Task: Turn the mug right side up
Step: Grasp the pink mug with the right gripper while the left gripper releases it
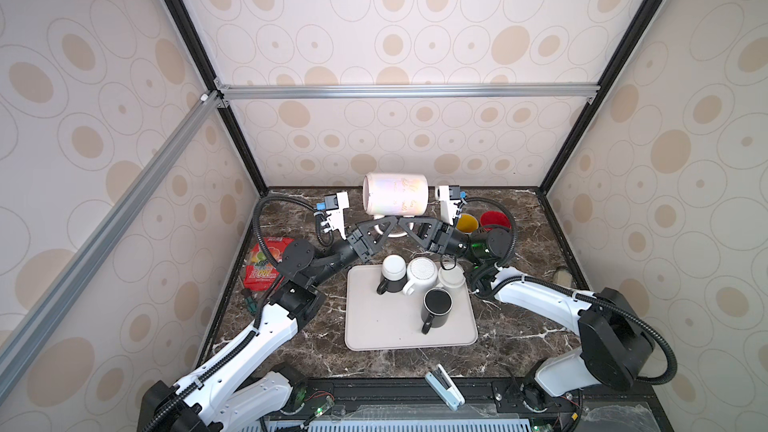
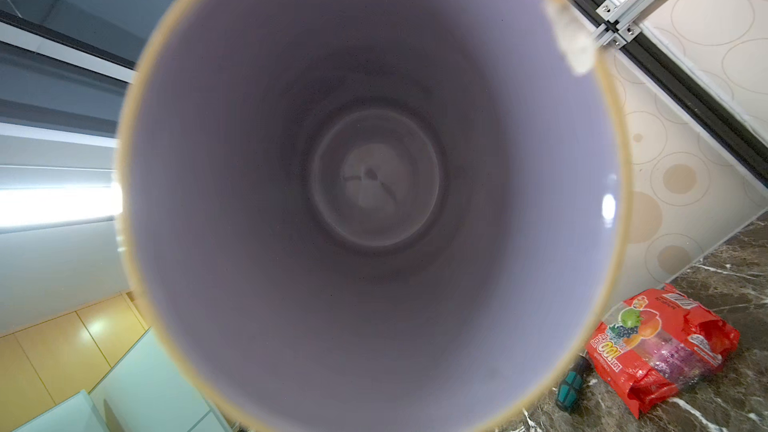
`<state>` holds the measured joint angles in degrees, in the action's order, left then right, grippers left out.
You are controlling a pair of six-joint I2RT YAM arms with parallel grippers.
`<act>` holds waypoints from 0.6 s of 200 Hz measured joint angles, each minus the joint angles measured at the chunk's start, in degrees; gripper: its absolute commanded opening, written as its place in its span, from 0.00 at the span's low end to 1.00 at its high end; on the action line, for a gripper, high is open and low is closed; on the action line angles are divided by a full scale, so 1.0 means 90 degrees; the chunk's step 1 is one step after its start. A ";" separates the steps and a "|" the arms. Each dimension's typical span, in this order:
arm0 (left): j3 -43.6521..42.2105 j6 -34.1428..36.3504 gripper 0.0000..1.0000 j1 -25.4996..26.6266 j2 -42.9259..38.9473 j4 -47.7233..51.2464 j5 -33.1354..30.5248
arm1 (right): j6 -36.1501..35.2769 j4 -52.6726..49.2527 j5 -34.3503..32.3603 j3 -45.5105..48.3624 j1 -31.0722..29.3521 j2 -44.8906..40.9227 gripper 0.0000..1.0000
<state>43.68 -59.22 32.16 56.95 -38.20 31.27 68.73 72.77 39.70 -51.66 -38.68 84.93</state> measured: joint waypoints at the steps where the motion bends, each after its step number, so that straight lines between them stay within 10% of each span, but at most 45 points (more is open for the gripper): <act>1: -0.0002 0.0002 0.21 -0.0002 -0.0002 0.0000 0.0000 | -0.0007 -0.0007 0.0000 0.0000 0.0000 -0.0002 0.00; 34: -0.0146 0.0017 0.52 -0.0168 -0.0085 0.0012 0.0177 | -0.0330 -0.0942 -0.0034 0.0000 -0.0034 -0.0296 0.00; 58: -0.0204 0.0039 0.99 -0.0282 -0.0192 0.0044 0.0243 | -0.0583 -0.1494 -0.0085 0.0000 -0.0063 -0.0481 0.00; 120: -0.0104 0.0852 1.00 -0.0418 -0.0682 0.1783 -0.0527 | -0.1110 -0.2382 -0.0359 -0.0010 -0.0066 -0.0556 0.00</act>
<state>42.74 -51.55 28.40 50.81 -22.15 26.52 58.74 51.33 36.47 -51.75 -39.27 79.92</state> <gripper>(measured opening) 0.998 0.190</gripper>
